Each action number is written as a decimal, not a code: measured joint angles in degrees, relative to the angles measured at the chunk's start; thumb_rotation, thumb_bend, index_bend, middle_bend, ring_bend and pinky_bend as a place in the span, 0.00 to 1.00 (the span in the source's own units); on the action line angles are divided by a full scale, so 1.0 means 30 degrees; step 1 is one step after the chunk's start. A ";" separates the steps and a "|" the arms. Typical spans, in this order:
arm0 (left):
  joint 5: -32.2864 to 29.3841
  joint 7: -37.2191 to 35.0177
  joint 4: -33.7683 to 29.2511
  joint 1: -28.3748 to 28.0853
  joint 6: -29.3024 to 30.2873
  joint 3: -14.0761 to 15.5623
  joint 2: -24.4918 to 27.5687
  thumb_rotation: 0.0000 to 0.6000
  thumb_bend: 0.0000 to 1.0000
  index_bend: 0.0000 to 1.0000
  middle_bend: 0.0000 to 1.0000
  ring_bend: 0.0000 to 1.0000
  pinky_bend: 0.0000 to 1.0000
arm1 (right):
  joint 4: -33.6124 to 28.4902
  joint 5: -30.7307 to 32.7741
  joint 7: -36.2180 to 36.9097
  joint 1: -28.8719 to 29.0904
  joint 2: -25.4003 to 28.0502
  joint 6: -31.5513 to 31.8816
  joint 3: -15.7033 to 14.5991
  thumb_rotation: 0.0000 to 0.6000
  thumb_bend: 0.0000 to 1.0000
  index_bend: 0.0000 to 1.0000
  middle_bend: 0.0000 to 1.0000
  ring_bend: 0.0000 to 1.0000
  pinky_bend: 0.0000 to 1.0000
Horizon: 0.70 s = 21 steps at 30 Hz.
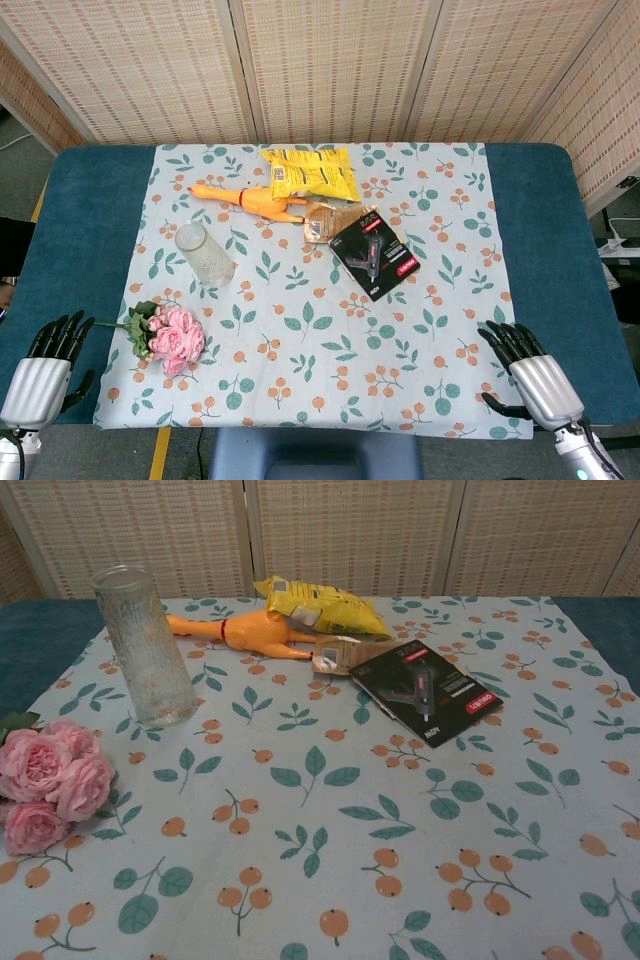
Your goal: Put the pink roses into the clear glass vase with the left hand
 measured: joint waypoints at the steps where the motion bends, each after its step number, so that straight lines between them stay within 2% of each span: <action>1: 0.0023 -0.0159 -0.0061 0.0024 0.0027 0.0025 0.0033 1.00 0.37 0.00 0.00 0.00 0.13 | -0.0017 -0.0020 -0.0060 0.0011 -0.0021 -0.0036 -0.0022 0.80 0.19 0.00 0.00 0.00 0.00; 6: 0.0440 -0.1461 -0.0232 -0.0035 -0.0035 0.0253 0.0069 1.00 0.36 0.00 0.00 0.00 0.13 | -0.0012 -0.0040 -0.0082 0.0055 -0.0091 -0.0066 -0.0004 0.81 0.19 0.00 0.00 0.00 0.00; 10: 0.0625 -0.2346 -0.0153 -0.0407 -0.0892 0.0412 -0.0428 1.00 0.36 0.00 0.00 0.00 0.11 | 0.0076 -0.0088 0.0133 0.0049 -0.0132 0.0043 0.0020 0.80 0.19 0.00 0.00 0.00 0.00; 15: -0.0323 -0.0851 0.0110 -0.1262 -0.2998 0.0109 -0.1296 1.00 0.36 0.00 0.00 0.00 0.09 | 0.0109 -0.1030 0.0231 -0.0135 -0.0122 0.0714 -0.0204 0.80 0.19 0.00 0.00 0.00 0.00; 21: -0.1771 0.0427 0.0573 -0.2941 -0.6181 -0.0420 -0.2299 1.00 0.36 0.00 0.00 0.00 0.08 | 0.0196 -0.2258 0.0308 -0.0734 -0.0137 0.2476 -0.0385 0.80 0.19 0.00 0.00 0.00 0.00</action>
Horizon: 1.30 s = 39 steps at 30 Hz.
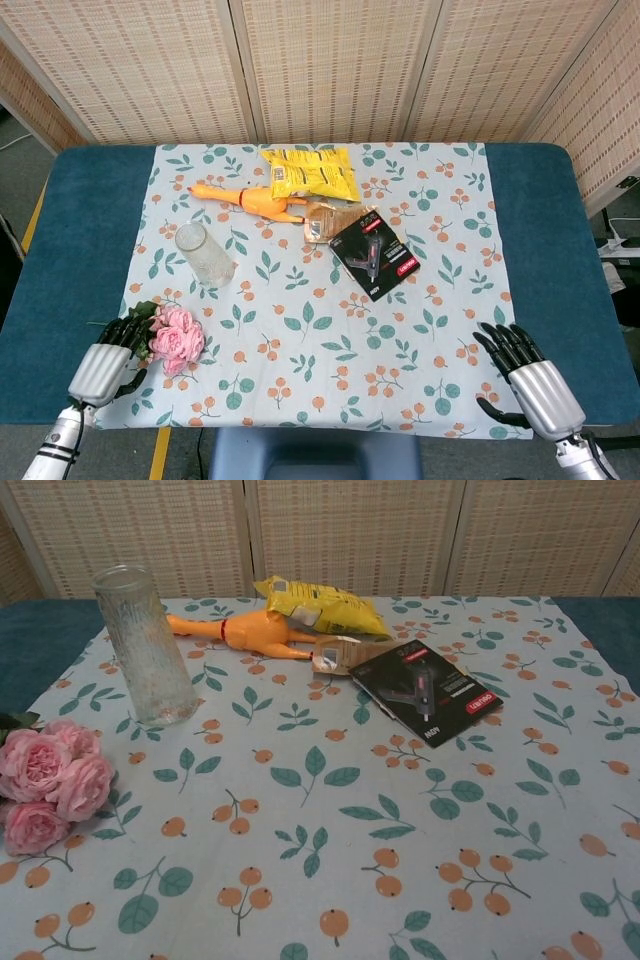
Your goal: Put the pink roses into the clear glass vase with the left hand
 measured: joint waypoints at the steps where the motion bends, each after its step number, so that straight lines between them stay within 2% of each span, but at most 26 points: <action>1: -0.0313 0.0182 0.0076 -0.0266 -0.0466 -0.0099 -0.0128 1.00 0.36 0.00 0.00 0.00 0.08 | 0.0026 0.0005 -0.0087 -0.0097 -0.0020 0.0089 0.0008 0.80 0.19 0.00 0.00 0.00 0.00; 17: -0.2797 0.3902 0.0694 -0.2150 -0.2765 -0.0834 -0.1043 1.00 0.36 0.00 0.01 0.00 0.08 | -0.0275 0.0573 -0.0283 0.0173 0.0243 -0.1141 -0.0117 0.81 0.19 0.00 0.00 0.00 0.00; 20: -0.3376 0.4752 0.0693 -0.2488 -0.3368 -0.0797 -0.1059 1.00 0.37 0.14 0.16 0.01 0.08 | -0.0295 0.0710 -0.0341 0.0177 0.0206 -0.1218 -0.0074 0.81 0.19 0.00 0.00 0.00 0.00; 22: -0.3394 0.5068 0.0825 -0.2698 -0.3425 -0.0711 -0.1215 1.00 0.40 0.35 0.35 0.09 0.08 | -0.0317 0.0824 -0.0339 0.0203 0.0187 -0.1317 -0.0041 0.80 0.19 0.00 0.00 0.00 0.00; 25: -0.3003 0.4824 0.1228 -0.2705 -0.3019 -0.0637 -0.1562 1.00 0.44 0.55 0.56 0.23 0.08 | -0.0324 0.0925 -0.0300 0.0242 0.0183 -0.1428 -0.0017 0.80 0.19 0.00 0.00 0.00 0.00; 28: -0.2166 0.3740 0.2025 -0.2582 -0.1814 -0.0669 -0.2176 1.00 0.45 0.66 0.68 0.33 0.11 | -0.0309 0.1047 -0.0288 0.0280 0.0190 -0.1525 0.0019 0.80 0.19 0.00 0.00 0.00 0.00; 31: -0.1353 0.1950 0.2828 -0.2450 -0.0708 -0.0688 -0.2670 1.00 0.46 0.75 0.76 0.38 0.12 | -0.0314 0.1051 -0.0221 0.0296 0.0216 -0.1545 0.0021 0.80 0.19 0.00 0.00 0.00 0.00; 39: 0.0858 -0.6529 0.5369 -0.2027 0.2782 -0.0664 -0.3689 1.00 0.50 0.78 0.81 0.40 0.11 | -0.0305 0.1179 -0.0089 0.0308 0.0270 -0.1605 0.0038 0.80 0.19 0.00 0.00 0.00 0.00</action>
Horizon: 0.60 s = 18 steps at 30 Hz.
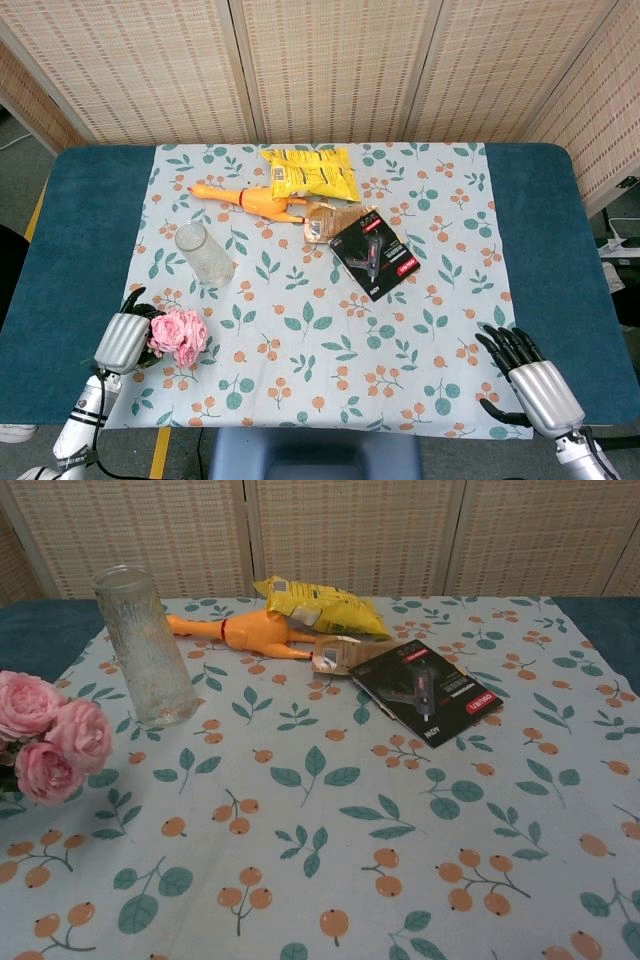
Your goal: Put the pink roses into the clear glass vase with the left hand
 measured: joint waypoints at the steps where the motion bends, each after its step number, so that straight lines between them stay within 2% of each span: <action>1: 0.0162 -0.1111 0.0202 0.0061 0.0404 -0.0018 -0.0070 1.00 0.50 0.79 0.81 0.41 0.11 | -0.0001 0.0006 0.0005 0.0003 0.0002 -0.0006 0.0001 0.80 0.19 0.00 0.00 0.00 0.00; 6: 0.0668 -0.6606 0.0871 0.0428 0.2491 -0.0369 -0.0262 1.00 0.52 0.80 0.82 0.41 0.10 | -0.0001 0.0167 -0.0017 0.0024 0.0001 -0.0089 0.0045 0.81 0.19 0.00 0.00 0.00 0.00; 9: 0.0198 -1.0606 -0.0012 0.0564 0.3251 -0.1265 0.0196 1.00 0.52 0.80 0.82 0.41 0.10 | -0.0016 0.0434 -0.0063 0.0089 -0.0014 -0.0307 0.0116 0.80 0.19 0.00 0.00 0.00 0.00; 12: -0.0746 -1.4758 -0.1790 0.0491 0.3581 -0.2795 0.1117 1.00 0.52 0.80 0.83 0.41 0.10 | -0.0050 0.0582 -0.0094 0.0166 -0.0027 -0.0501 0.0155 0.80 0.19 0.00 0.00 0.00 0.00; 13: -0.1310 -1.6090 -0.2746 0.0369 0.3539 -0.3613 0.1540 1.00 0.52 0.80 0.83 0.41 0.10 | -0.0055 0.0629 -0.0145 0.0194 -0.0039 -0.0566 0.0170 0.80 0.19 0.00 0.00 0.00 0.00; 15: -0.2323 -1.7520 -0.4227 0.0041 0.3241 -0.4993 0.2162 1.00 0.53 0.80 0.83 0.41 0.10 | -0.0063 0.0709 -0.0228 0.0241 -0.0069 -0.0693 0.0190 0.81 0.19 0.00 0.00 0.00 0.00; 18: -0.3962 -1.8376 -0.5863 -0.0912 0.2309 -0.7173 0.2851 1.00 0.53 0.80 0.83 0.41 0.11 | -0.0091 0.0920 -0.0294 0.0317 -0.0102 -0.0884 0.0239 0.81 0.19 0.00 0.00 0.00 0.00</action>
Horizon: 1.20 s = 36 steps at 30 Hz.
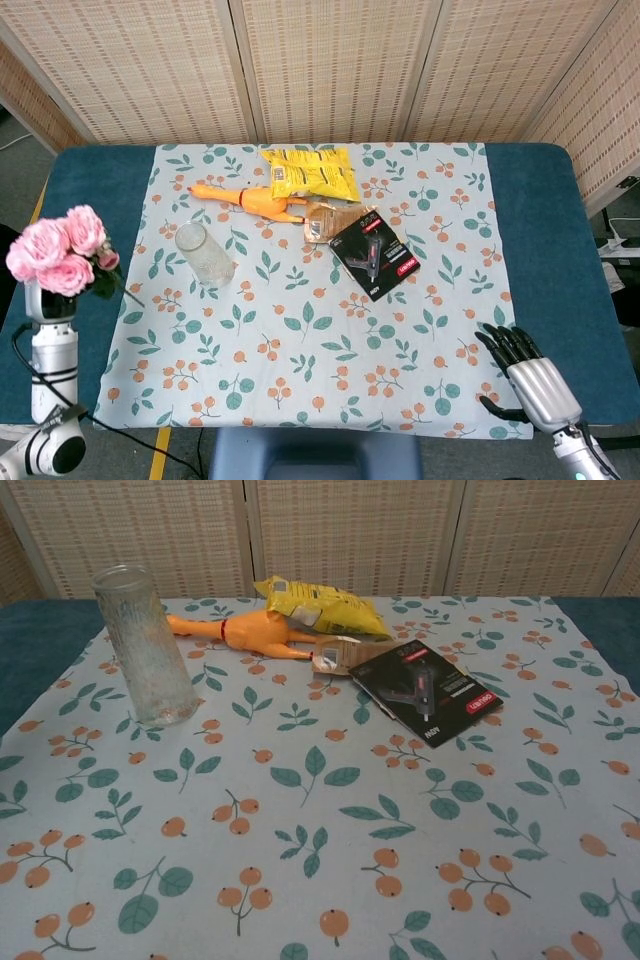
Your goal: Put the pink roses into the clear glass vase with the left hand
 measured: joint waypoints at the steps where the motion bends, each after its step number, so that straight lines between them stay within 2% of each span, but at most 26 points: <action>1: -0.0488 0.0149 -0.0219 -0.0463 -0.0394 -0.0599 0.0138 1.00 0.53 0.80 0.82 0.41 0.11 | -0.0004 0.0107 -0.0020 0.0018 -0.0007 -0.0043 0.0035 0.80 0.19 0.00 0.00 0.00 0.00; 7: -0.2179 0.2577 -0.0348 -0.3087 -0.1877 -0.3021 0.0316 1.00 0.53 0.79 0.82 0.41 0.11 | -0.0020 0.0761 -0.0110 0.0099 -0.0025 -0.0280 0.0257 0.80 0.19 0.00 0.00 0.00 0.00; 12: -0.3028 0.3868 -0.0451 -0.4492 -0.2638 -0.4149 0.0154 1.00 0.53 0.79 0.82 0.41 0.11 | -0.0038 0.1162 -0.0211 0.0200 -0.0041 -0.0523 0.0388 0.80 0.19 0.00 0.00 0.00 0.00; 18: -0.3158 0.5375 -0.0112 -0.5536 -0.2950 -0.4163 -0.0583 1.00 0.53 0.79 0.82 0.41 0.11 | -0.0038 0.1550 -0.0212 0.0295 -0.0050 -0.0671 0.0570 0.80 0.19 0.00 0.00 0.00 0.00; 22: -0.3098 0.5829 0.1203 -0.6334 -0.3257 -0.4001 -0.1387 1.00 0.53 0.79 0.82 0.41 0.11 | -0.0048 0.1799 -0.0014 0.0338 0.0062 -0.0747 0.0633 0.81 0.19 0.00 0.00 0.00 0.00; 36: -0.2379 0.5542 0.4630 -0.7212 -0.3355 -0.3010 -0.3190 1.00 0.52 0.79 0.81 0.41 0.11 | -0.0150 0.1854 -0.0179 0.0162 0.0111 -0.0307 0.0717 0.80 0.19 0.00 0.00 0.00 0.00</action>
